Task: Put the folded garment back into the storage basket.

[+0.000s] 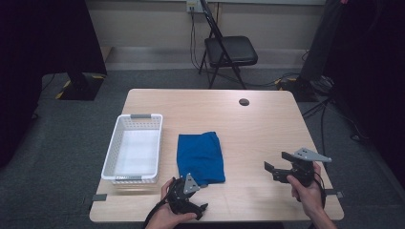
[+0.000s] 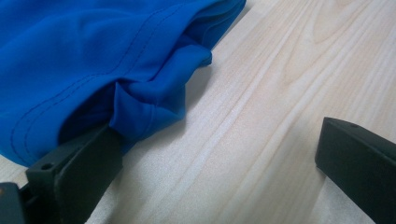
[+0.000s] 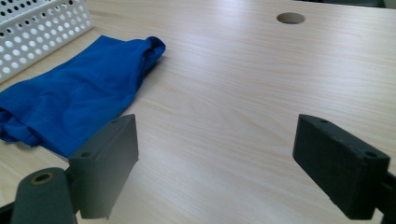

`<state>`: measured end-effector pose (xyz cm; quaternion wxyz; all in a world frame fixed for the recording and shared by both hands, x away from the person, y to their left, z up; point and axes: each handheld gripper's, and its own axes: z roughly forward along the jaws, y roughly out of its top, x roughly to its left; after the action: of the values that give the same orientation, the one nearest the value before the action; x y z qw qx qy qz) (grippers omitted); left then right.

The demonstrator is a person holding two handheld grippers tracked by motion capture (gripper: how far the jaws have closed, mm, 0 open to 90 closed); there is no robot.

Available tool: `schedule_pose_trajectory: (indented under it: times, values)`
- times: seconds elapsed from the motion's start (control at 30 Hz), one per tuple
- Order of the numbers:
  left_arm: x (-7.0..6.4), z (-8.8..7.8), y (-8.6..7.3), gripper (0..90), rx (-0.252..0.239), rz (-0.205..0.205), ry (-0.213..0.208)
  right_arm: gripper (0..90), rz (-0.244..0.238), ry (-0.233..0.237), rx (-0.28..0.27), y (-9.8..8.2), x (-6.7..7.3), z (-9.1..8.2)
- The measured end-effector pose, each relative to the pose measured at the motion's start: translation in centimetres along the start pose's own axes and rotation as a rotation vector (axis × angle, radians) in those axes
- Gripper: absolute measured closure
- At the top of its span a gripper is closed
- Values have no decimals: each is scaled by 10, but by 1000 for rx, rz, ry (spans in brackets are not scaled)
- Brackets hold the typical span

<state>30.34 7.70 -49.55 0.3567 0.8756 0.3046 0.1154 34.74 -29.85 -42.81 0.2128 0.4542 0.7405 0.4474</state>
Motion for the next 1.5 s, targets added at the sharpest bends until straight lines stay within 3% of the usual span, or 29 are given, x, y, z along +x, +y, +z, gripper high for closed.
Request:
schedule_pose_trajectory:
  times: [0.37, 0.73, 0.83, 0.93, 1.0, 1.1, 1.17, 1.27, 1.5]
  values:
    - [-1, 1, 1, 0, -5, -10, 6, 147, 18, -45, 80, -22, -17, -9]
    - [-1, 0, 3, 19, 14, -24, 16, 175, 86, -145, 137, -45, -41, -15]
    - [1, -2, 4, 65, 16, -29, 25, 177, 78, -174, 157, -52, -44, -12]
    - [3, -5, 5, 162, 13, -41, 36, 194, 62, -159, 206, -60, -46, -3]
    - [4, -6, 5, 158, 13, -42, 41, 188, 43, -157, 238, -62, -45, 1]
    - [5, -10, 6, 159, -4, -41, 27, 173, 39, -177, 239, -63, -45, 4]
    - [5, -12, 6, 157, -22, -66, 33, 165, 21, -203, 238, -63, -44, 6]
    - [6, -15, 7, 166, -41, -75, 21, 163, 20, -202, 230, -64, -45, 6]
    - [7, -27, 11, 169, -124, -88, 44, 151, 21, -207, 204, -68, -44, 5]
